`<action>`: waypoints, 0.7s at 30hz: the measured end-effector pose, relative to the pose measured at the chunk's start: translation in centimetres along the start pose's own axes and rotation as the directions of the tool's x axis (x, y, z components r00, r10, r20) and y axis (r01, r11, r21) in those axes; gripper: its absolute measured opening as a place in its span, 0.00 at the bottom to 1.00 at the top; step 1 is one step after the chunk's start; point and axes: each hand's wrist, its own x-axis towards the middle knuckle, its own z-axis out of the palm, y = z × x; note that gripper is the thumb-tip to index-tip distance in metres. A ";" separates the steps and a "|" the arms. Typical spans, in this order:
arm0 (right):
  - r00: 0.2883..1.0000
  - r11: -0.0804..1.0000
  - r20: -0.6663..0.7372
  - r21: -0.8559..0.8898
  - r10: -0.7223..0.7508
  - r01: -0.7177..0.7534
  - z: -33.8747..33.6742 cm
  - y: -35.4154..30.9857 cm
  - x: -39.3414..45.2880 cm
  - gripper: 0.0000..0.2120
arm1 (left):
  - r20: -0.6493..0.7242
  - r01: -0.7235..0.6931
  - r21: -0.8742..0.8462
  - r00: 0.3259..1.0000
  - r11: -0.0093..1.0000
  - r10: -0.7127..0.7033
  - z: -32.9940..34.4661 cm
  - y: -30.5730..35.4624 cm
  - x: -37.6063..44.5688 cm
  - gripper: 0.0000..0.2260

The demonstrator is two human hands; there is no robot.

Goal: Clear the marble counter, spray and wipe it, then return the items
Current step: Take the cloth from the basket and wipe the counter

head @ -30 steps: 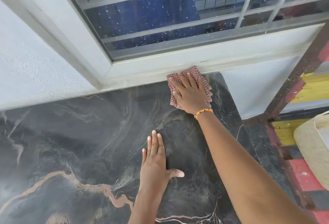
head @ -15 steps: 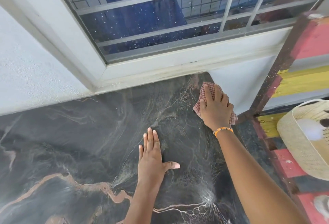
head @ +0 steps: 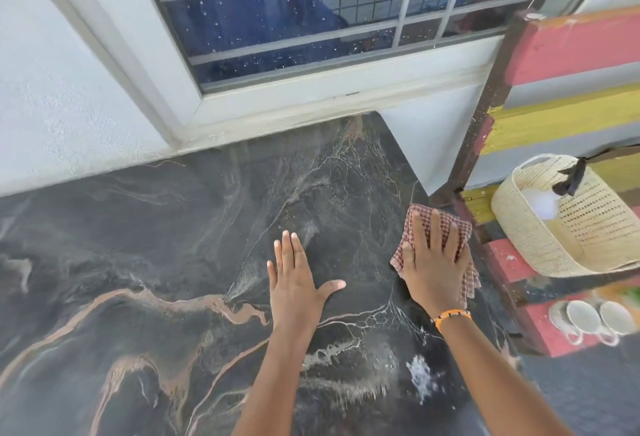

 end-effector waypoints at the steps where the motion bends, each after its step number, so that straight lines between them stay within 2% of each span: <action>1: 1.000 1.000 0.001 0.022 0.011 -0.011 0.1 -0.3 0.2 0.27 | -0.006 -0.001 -0.017 1.000 1.000 0.001 0.3 -0.5 -1.3 0.49; 4: 1.000 0.997 0.002 0.082 0.000 0.000 0.0 -2.1 -0.2 0.27 | -0.011 0.026 -0.028 1.000 0.999 -0.027 0.0 -2.4 -4.8 0.50; 9: 0.961 0.955 0.025 0.125 -0.275 0.270 0.7 -9.9 -3.8 0.28 | -0.038 0.073 -0.035 0.997 0.997 -0.074 -0.9 -6.0 -9.3 0.49; 11: 0.909 0.903 0.044 0.147 -0.414 0.404 1.3 -13.6 -6.3 0.28 | -0.050 0.091 -0.021 0.994 0.996 -0.092 -1.2 -7.2 -10.8 0.49; 14: 0.768 0.768 0.077 0.163 -0.636 0.620 2.3 -17.4 -10.3 0.27 | -0.045 0.115 -0.018 0.992 0.993 -0.116 -1.5 -8.3 -13.0 0.49; 16: 0.683 0.688 0.093 0.159 -0.724 0.708 2.9 -18.3 -12.5 0.27 | -0.035 0.120 -0.036 0.992 0.992 -0.122 -1.5 -8.7 -14.4 0.49; 18: 0.642 0.647 0.088 0.144 -0.762 0.749 3.4 -17.7 -14.4 0.26 | -0.010 0.114 -0.034 0.993 0.993 -0.115 -1.5 -8.6 -16.0 0.50; 21: 0.645 0.648 0.064 0.127 -0.761 0.751 3.4 -15.1 -15.2 0.25 | 0.034 0.093 -0.037 0.995 0.995 -0.091 -0.9 -7.6 -17.8 0.51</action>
